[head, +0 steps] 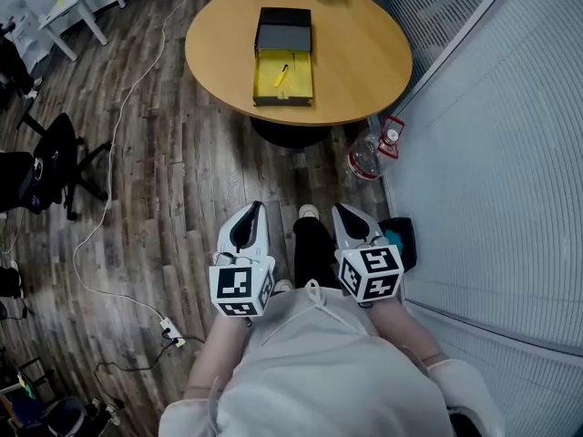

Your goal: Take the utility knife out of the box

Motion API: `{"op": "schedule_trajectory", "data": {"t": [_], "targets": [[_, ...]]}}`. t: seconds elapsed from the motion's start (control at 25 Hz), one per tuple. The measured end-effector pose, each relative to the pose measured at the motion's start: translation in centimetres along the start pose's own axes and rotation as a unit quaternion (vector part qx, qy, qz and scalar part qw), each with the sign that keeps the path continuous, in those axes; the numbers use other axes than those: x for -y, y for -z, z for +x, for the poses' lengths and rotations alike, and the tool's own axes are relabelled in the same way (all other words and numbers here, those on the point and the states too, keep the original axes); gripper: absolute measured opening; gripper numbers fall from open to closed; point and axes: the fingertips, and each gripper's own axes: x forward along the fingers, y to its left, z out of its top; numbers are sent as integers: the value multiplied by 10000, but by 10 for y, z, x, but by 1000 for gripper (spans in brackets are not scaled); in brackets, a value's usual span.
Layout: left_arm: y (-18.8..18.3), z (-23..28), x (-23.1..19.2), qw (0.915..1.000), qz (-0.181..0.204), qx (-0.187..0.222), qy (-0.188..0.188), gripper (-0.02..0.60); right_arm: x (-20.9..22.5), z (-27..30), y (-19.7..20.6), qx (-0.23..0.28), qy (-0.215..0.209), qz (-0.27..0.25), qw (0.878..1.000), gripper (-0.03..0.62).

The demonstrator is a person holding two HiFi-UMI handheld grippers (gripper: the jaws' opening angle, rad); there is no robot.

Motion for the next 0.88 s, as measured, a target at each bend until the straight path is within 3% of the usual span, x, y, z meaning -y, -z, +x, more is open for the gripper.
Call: {"op": "schedule_trajectory", "data": {"t": [0.56,0.88], "targets": [[-67,221,-46,9977,30,-58,-679,6,120,189,-131,-48,-691,-226,9973,0],[-66,304,-70,9949,-129,-337,-944,6,166,270,-150,-443,-923,-259,9944,0]]}}
